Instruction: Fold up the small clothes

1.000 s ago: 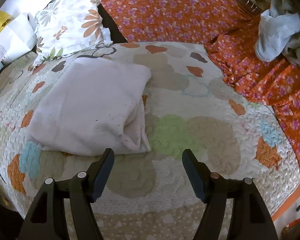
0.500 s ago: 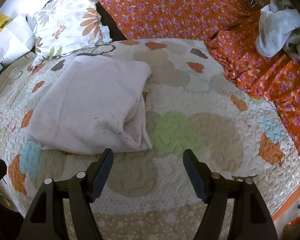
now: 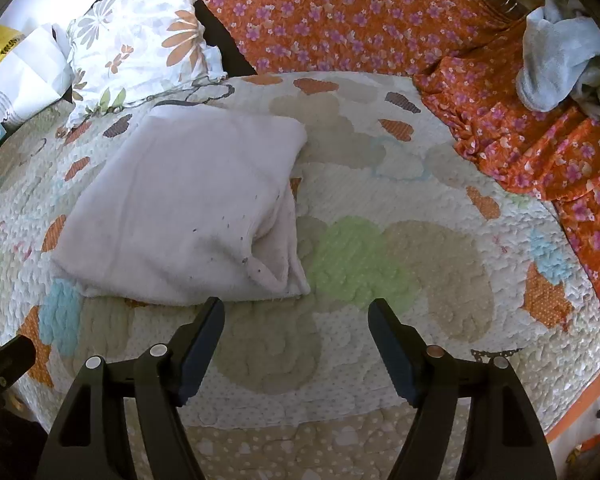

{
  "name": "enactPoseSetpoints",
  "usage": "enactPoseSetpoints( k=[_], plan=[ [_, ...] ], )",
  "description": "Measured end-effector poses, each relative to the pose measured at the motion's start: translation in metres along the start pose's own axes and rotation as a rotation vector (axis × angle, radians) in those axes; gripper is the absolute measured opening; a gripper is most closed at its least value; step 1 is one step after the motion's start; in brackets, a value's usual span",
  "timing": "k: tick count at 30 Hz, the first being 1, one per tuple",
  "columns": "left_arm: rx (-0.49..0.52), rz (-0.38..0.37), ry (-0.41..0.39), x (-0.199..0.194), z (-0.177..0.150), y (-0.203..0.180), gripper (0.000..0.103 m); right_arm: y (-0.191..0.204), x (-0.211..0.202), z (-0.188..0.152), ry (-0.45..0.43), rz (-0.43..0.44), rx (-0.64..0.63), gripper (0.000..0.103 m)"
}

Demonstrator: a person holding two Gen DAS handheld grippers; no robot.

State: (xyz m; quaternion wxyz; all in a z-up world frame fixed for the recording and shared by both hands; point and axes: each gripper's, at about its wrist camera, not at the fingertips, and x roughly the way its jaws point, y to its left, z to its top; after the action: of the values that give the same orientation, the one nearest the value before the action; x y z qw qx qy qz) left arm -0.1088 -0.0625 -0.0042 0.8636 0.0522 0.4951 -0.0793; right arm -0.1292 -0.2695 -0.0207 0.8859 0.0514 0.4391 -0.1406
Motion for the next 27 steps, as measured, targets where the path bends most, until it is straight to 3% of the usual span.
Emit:
enactPoseSetpoints(
  k=[7,27],
  plan=[
    [-0.015,-0.022,0.035,0.008,-0.003,0.000,0.103,0.004,0.003,-0.002,0.016,-0.022,-0.023,0.079],
    [-0.026,0.014,0.072,0.020,-0.005,0.005,0.103,0.014,0.011,-0.008,0.065,-0.062,-0.100,0.080]
  ],
)
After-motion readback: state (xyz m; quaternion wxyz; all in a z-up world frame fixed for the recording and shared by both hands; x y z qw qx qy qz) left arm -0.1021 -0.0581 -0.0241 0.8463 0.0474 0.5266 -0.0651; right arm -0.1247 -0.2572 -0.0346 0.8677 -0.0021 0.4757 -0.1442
